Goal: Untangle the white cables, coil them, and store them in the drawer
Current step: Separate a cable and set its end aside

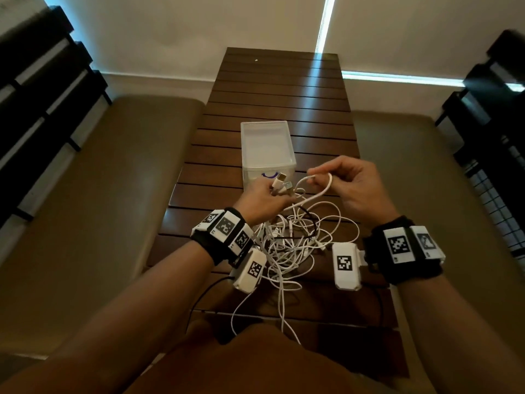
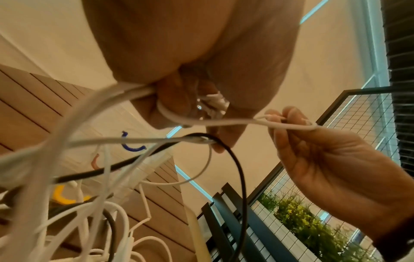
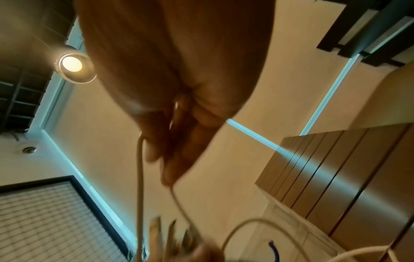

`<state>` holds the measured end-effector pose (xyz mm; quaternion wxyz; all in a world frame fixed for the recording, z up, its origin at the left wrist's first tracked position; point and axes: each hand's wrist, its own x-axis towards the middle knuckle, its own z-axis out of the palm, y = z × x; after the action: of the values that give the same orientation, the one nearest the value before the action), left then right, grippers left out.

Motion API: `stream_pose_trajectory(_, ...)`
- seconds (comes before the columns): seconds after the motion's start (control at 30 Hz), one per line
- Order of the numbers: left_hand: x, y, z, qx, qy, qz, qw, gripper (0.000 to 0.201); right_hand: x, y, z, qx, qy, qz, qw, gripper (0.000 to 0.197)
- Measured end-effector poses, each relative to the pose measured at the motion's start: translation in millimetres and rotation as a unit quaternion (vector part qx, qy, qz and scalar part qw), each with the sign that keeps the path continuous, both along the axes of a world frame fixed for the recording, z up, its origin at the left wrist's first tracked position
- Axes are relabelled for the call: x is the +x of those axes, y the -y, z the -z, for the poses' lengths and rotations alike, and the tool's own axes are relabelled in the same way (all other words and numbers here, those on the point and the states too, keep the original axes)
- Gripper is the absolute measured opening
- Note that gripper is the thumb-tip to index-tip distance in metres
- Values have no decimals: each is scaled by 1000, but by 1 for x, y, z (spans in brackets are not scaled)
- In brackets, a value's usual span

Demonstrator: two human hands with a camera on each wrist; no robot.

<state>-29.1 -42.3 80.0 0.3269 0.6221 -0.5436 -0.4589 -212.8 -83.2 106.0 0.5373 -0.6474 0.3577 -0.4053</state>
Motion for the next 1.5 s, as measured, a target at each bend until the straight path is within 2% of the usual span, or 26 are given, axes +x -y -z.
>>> stream_pose_trajectory(0.07, 3, -2, 1, -10, -22, 0, 1000, 6, -8, 5, 1, 24, -87, -59, 994, 28)
stream_pose_trajectory(0.13, 6, -2, 2, -16, -69, 14, 997, 9, -7, 8, 6, 61, -132, -102, 984, 39)
stream_pose_trajectory(0.2, 8, -2, 0, -26, -117, 29, 992, 15, 3, 6, 14, 56, -176, -138, 973, 41)
stream_pose_trajectory(0.23, 8, -2, -2, -30, -138, 30, 990, 17, 8, 6, 20, 33, -200, -146, 968, 35)
stream_pose_trajectory(0.3, 11, -3, -4, -38, -172, 18, 984, 16, 16, 6, 28, -5, -233, -120, 965, 18)
stream_pose_trajectory(0.37, 15, -6, -6, -51, -189, -2, 981, 14, 17, 12, 36, -1, -251, -87, 964, 21)
stream_pose_trajectory(0.43, 24, -10, -3, -62, -232, -45, 970, 23, 14, 18, 45, 12, -299, -78, 951, 23)
stream_pose_trajectory(0.5, 38, -12, -3, -55, -331, -120, 934, 28, 1, 26, 60, 7, -411, -67, 909, 26)
stream_pose_trajectory(0.57, 54, -13, -2, -52, -392, -182, 900, 26, -23, 30, 78, 35, -534, -66, 842, 30)
stream_pose_trajectory(0.63, 64, -13, -1, -75, -382, -192, 901, 21, -43, 31, 98, 89, -593, -56, 798, 29)
stream_pose_trajectory(0.67, 66, -14, 0, -82, -357, -185, 912, 20, -47, 31, 103, 95, -595, -40, 797, 26)
stream_pose_trajectory(0.7, 65, -15, 0, -82, -334, -174, 923, 19, -45, 31, 104, 77, -582, -20, 810, 23)
stream_pose_trajectory(0.73, 61, -15, -2, -80, -315, -162, 932, 18, -38, 30, 101, 43, -549, 0, 834, 22)
stream_pose_trajectory(0.8, 51, -15, -7, -73, -300, -141, 941, 17, -12, 23, 80, -4, -419, 14, 908, 27)
stream_pose_trajectory(0.87, 39, -14, -15, -76, -318, -116, 938, 17, 17, 12, 50, 5, -278, -41, 960, 35)
stream_pose_trajectory(0.9, 32, -13, -20, -75, -342, -106, 931, 18, 30, 5, 35, 13, -240, -78, 967, 35)
stream_pose_trajectory(0.97, 24, -13, -27, -71, -383, -93, 916, 19, 48, -3, 17, -4, -229, -137, 964, 28)
stream_pose_trajectory(1.03, 21, -12, -24, -85, -377, -77, 919, 17, 55, -5, 9, -17, -230, -136, 964, 18)
stream_pose_trajectory(1.13, 26, -9, -8, -97, -301, -53, 947, 16, 54, -2, 3, -52, -226, -123, 965, 19)
stream_pose_trajectory(1.2, 29, -8, 1, -38, -261, -32, 964, 16, 51, -1, -7, -82, -209, -115, 968, 20)
stream_pose_trajectory(1.27, 27, -6, 8, 16, -206, 2, 979, 22, 47, 3, -17, -95, -153, -72, 981, 18)
stream_pose_trajectory(1.37, 22, -4, 19, 18, -94, 33, 995, 17, 37, 9, -31, -97, -67, -24, 993, 16)
stream_pose_trajectory(1.43, 25, -2, 30, 41, -16, 62, 997, 19, 27, 12, -39, -98, 10, 12, 995, 20)
stream_pose_trajectory(1.5, 30, -3, 38, 70, 15, 59, 996, 18, 15, 14, -45, -97, 67, 32, 993, 22)
